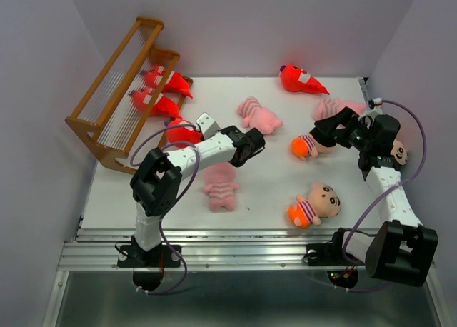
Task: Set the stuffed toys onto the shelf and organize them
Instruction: Place the stuffed toy onto shelf
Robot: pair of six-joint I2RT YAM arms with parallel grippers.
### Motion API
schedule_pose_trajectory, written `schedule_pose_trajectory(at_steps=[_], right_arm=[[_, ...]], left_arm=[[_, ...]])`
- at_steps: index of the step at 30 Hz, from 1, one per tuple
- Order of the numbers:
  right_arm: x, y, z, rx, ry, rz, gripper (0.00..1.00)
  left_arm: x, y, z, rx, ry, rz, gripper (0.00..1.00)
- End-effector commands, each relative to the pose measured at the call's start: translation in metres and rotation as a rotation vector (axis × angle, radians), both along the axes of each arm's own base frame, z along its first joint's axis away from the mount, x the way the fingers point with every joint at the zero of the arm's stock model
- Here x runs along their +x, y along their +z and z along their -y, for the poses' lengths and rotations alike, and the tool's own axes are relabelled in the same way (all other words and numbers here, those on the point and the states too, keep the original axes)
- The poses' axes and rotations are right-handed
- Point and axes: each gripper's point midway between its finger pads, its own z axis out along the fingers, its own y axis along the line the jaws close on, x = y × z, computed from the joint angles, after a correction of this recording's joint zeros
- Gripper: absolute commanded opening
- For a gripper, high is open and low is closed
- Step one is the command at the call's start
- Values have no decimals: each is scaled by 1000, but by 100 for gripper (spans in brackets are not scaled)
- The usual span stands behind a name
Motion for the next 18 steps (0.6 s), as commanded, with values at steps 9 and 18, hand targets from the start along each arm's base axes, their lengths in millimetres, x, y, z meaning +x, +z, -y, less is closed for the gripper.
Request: schedule_pose_trajectory(at_steps=[9,18], right_arm=[[6,9,7,-31,-15,59,100],[2,14,9,-28,-23,72,100]], left_arm=[[-7,36,-61,49,97,78,0],[1,44,-72,39,112,84,0]])
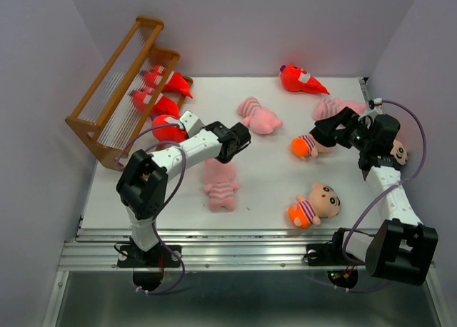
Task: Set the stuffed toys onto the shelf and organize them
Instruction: Place the stuffed toy onto shelf
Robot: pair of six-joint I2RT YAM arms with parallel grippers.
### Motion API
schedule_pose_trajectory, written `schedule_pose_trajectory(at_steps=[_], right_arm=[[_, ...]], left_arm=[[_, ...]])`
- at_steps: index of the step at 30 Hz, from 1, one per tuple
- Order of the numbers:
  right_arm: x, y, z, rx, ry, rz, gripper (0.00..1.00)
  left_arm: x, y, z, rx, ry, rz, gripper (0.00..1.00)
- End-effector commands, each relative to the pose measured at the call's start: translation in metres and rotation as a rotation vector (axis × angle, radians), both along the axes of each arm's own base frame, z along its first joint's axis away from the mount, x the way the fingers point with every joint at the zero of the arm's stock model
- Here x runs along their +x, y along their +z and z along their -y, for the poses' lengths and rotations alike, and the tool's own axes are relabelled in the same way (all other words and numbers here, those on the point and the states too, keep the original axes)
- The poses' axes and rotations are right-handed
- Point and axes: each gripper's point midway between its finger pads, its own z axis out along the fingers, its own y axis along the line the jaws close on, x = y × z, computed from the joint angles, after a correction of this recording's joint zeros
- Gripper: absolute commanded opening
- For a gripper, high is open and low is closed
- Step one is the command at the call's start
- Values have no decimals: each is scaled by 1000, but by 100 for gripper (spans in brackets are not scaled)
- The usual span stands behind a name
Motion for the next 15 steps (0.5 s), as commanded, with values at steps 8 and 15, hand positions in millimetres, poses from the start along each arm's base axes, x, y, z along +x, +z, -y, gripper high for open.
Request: schedule_pose_trajectory(at_steps=[8,15], right_arm=[[-1,21,8,-20,-24,87,100],[-2,22,7,-15,-20,89,100]], left_arm=[[11,10,-24,-31,4,18,0],[18,-3,-31,-54,4,-11,0]])
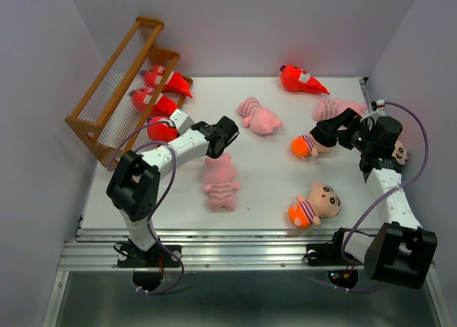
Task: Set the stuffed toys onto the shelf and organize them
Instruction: Place the stuffed toy onto shelf
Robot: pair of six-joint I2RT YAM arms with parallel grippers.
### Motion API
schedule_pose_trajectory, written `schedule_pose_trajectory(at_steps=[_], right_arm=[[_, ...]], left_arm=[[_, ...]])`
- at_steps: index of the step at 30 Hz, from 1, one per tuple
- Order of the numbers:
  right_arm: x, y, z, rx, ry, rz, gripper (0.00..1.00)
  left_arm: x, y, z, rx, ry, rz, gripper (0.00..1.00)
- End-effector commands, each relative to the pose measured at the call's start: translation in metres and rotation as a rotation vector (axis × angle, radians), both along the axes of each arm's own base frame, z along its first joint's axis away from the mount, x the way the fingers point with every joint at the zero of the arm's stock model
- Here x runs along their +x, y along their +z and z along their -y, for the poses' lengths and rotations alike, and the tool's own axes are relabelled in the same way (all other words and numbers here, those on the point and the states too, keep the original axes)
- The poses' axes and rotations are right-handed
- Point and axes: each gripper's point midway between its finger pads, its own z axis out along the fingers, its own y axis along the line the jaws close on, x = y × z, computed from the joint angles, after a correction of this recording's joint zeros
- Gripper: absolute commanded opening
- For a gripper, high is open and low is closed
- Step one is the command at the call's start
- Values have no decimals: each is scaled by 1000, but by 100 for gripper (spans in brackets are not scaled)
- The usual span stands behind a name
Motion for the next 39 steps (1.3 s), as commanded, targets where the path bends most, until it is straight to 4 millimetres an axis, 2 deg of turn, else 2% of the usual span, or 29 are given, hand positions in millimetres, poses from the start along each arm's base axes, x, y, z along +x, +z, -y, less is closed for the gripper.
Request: schedule_pose_trajectory(at_steps=[1,8,14,21,28,39], right_arm=[[1,19,2,-17,-1,78,100],[1,20,1,-15,4,79,100],[0,20,-1,-7,11,79,100],[-1,21,-1,-5,14,80,100],[0,20,2,-2,5,76,100],[0,19,1,4,10,70,100]], left_arm=[[4,12,-7,-5,-7,28,0],[11,12,-18,2,15,26,0],[23,15,-40,17,51,22,0],[33,18,-51,31,59,13,0],[39,12,-68,44,80,-3,0],[47,-8,-92,81,104,-39,0]])
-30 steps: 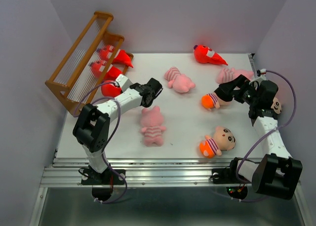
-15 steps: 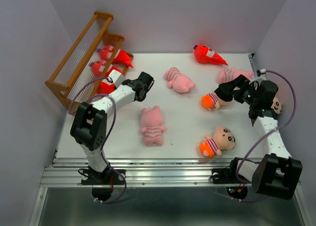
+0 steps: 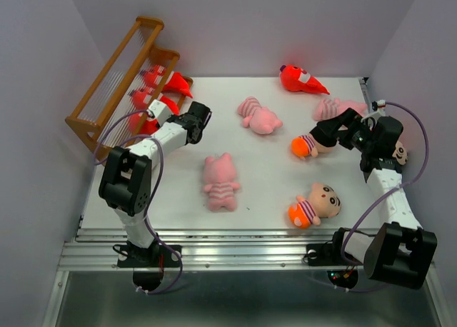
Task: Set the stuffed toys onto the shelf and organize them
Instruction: Place the stuffed toy onto shelf
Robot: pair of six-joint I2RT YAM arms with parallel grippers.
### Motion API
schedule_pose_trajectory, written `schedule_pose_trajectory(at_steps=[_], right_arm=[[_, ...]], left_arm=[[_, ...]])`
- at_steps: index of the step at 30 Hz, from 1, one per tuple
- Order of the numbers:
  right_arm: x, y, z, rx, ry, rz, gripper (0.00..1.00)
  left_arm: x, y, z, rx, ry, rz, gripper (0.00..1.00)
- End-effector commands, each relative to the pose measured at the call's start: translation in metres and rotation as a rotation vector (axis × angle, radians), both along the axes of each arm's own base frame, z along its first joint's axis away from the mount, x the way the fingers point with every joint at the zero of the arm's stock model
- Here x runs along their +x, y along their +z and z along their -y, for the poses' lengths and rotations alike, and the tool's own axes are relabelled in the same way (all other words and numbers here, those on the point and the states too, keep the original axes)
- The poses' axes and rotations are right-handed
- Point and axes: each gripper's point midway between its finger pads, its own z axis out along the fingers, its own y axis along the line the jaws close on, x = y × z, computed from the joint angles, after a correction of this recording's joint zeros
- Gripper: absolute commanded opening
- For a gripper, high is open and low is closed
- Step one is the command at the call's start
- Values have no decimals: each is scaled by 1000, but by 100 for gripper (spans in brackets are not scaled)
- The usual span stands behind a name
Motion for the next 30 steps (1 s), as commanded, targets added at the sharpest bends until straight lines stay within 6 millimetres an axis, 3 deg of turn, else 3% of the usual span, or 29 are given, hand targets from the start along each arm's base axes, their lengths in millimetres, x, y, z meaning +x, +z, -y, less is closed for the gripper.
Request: schedule_pose_trajectory(at_steps=[1,15,30], right_arm=[[2,17,1,-12,4,70,100],[2,17,0,-7,11,68,100],[1,18,-1,-4,16,70,100]], left_arm=[[5,5,-18,61,17,10,0],[32,-8,-30,75,-1,-18,0],[53,-24,-27,19,-63,-30,0]])
